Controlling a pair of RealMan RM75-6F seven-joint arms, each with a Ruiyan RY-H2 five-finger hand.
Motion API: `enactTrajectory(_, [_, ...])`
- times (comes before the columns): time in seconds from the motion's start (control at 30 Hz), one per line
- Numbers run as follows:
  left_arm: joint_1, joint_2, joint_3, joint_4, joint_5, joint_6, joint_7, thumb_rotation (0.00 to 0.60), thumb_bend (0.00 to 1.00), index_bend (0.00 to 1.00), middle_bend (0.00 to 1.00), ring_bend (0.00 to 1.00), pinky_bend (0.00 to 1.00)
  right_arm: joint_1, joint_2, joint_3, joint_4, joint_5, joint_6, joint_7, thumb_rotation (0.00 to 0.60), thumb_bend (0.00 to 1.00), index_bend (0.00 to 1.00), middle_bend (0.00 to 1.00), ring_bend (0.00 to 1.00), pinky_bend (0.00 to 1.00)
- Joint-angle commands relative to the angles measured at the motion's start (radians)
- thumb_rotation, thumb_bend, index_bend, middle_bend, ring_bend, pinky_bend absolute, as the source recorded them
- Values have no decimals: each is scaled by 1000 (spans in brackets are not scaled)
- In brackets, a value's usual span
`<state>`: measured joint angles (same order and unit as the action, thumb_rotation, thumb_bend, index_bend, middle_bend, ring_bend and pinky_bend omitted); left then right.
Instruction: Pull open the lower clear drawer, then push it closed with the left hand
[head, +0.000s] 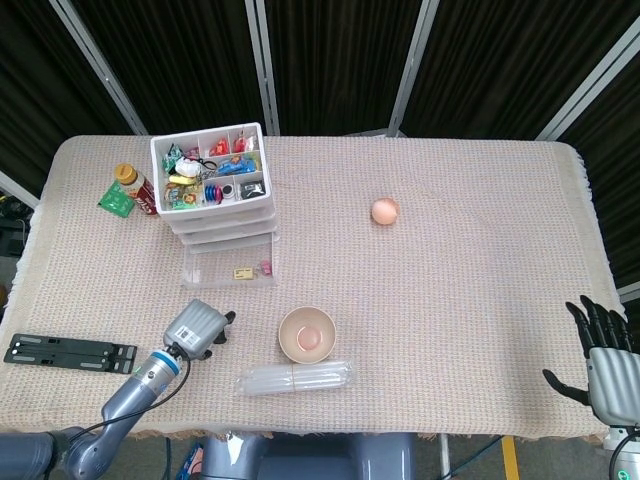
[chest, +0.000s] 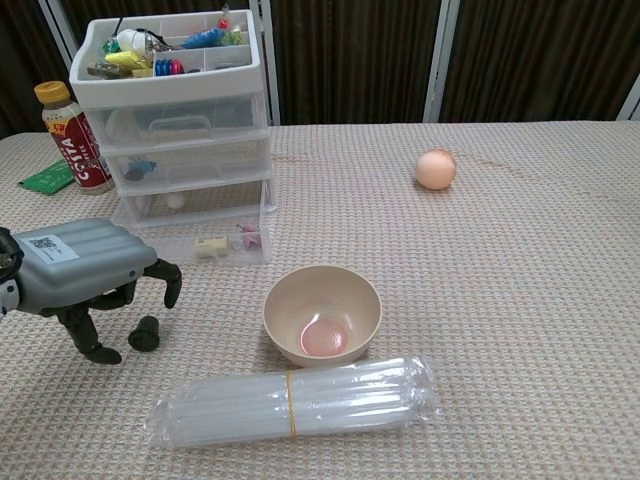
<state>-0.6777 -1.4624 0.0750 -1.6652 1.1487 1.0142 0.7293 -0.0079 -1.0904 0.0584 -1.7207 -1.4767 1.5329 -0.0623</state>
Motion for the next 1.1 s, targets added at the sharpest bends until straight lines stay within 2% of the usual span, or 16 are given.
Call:
enactTrajectory(0.03, [-4, -9, -4, 10, -9, -7, 11, 600, 126, 371, 998, 894, 710, 0, 0, 0, -2, 2, -2, 2, 600, 75, 92, 0, 0, 0])
enactTrajectory(0.13, [-6, -11, -6, 16, -17, -13, 17, 600, 169, 380, 998, 894, 710, 0, 1, 1, -5, 6, -4, 4, 600, 75, 92, 0, 0, 0])
enactTrajectory(0.33, [-10, -22, -10, 39, -34, -26, 25, 600, 189, 393, 998, 894, 710, -1, 3, 1, -9, 8, -4, 6, 600, 75, 92, 0, 0, 0])
enactTrajectory(0.47, [-10, -36, -14, 51, -39, -30, 21, 600, 268, 435, 998, 894, 710, -1, 3, 2, -11, 11, -5, 8, 600, 75, 92, 0, 0, 0])
enactTrajectory(0.67, [-10, -45, -14, 60, -43, -34, 22, 600, 313, 465, 998, 894, 710, -1, 4, 3, -11, 13, -5, 9, 600, 75, 92, 0, 0, 0])
enactTrajectory(0.9, [-7, -41, -15, 52, -49, -35, 17, 600, 431, 529, 998, 894, 710, -2, 4, 3, -12, 12, -5, 10, 600, 75, 92, 0, 0, 0])
enactTrajectory(1.1, [-4, -29, -13, 35, -30, -23, 11, 600, 450, 546, 998, 894, 710, -2, 4, 2, -13, 13, -5, 9, 600, 75, 92, 0, 0, 0])
